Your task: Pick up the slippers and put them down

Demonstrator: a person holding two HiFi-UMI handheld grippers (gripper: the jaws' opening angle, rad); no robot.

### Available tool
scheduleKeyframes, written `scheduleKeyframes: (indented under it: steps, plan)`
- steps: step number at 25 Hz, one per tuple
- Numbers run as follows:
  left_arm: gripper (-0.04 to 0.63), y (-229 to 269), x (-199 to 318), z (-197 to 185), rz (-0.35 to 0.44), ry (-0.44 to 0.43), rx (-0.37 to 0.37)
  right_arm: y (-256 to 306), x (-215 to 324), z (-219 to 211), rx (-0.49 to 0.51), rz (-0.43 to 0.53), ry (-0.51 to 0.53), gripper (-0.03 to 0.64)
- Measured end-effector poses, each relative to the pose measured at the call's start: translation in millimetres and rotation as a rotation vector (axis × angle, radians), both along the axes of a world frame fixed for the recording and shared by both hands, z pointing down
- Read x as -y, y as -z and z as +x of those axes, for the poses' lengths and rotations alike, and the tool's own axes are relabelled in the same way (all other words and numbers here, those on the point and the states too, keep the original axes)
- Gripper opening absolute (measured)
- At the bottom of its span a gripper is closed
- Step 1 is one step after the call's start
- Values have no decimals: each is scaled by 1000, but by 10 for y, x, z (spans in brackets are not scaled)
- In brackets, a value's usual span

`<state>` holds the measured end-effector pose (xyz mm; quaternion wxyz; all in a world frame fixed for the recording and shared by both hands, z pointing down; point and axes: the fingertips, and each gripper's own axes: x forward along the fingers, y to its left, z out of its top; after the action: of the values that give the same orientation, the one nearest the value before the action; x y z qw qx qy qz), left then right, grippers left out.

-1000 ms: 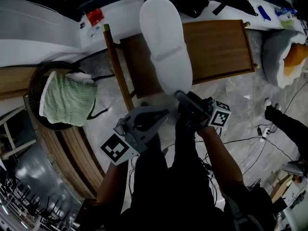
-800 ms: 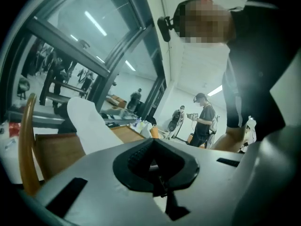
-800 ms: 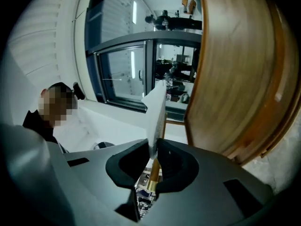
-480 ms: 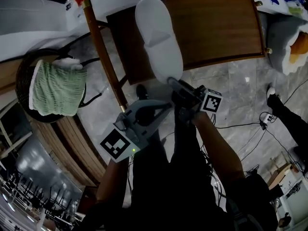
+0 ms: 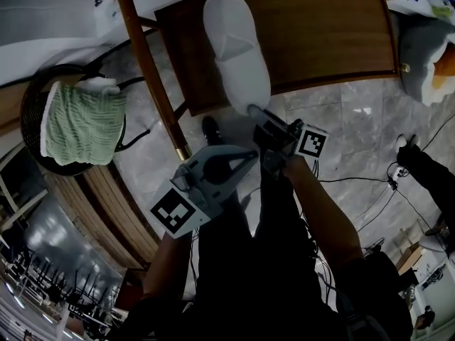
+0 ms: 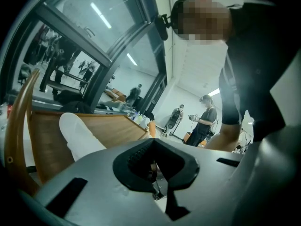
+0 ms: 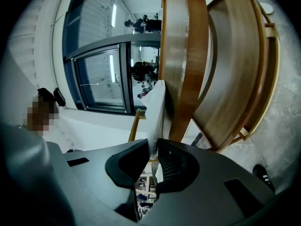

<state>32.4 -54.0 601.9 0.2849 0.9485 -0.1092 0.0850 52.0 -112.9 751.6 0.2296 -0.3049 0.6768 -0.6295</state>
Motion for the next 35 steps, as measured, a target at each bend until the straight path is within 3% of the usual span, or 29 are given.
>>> scheduleKeyframes:
  steps: [8, 12, 16, 23, 26, 29, 35]
  plan:
    - [11, 3, -99, 55, 7, -14, -15, -123, -48, -51, -53, -40, 34, 55]
    - [11, 10, -129, 60, 1, -18, -12, -148, -68, -72, -69, -46, 52, 131]
    - [11, 16, -109, 59, 7, -7, -12, -176, -128, -26, -96, -68, 54, 152]
    - [11, 350, -189, -25, 0, 26, -12, 157, -737, 252, -194, -154, 60, 152]
    - [11, 720, 48, 31, 79, 30, -17, 747, -524, 467, -313, 10, 96, 142]
    - [11, 1125, 218, 24, 156, 34, -19, 1676, -202, 449, -411, 279, 147, 84]
    - [11, 1967, 322, -27, 302, 53, -39, 3308, -6, 186, -614, 770, 226, 49]
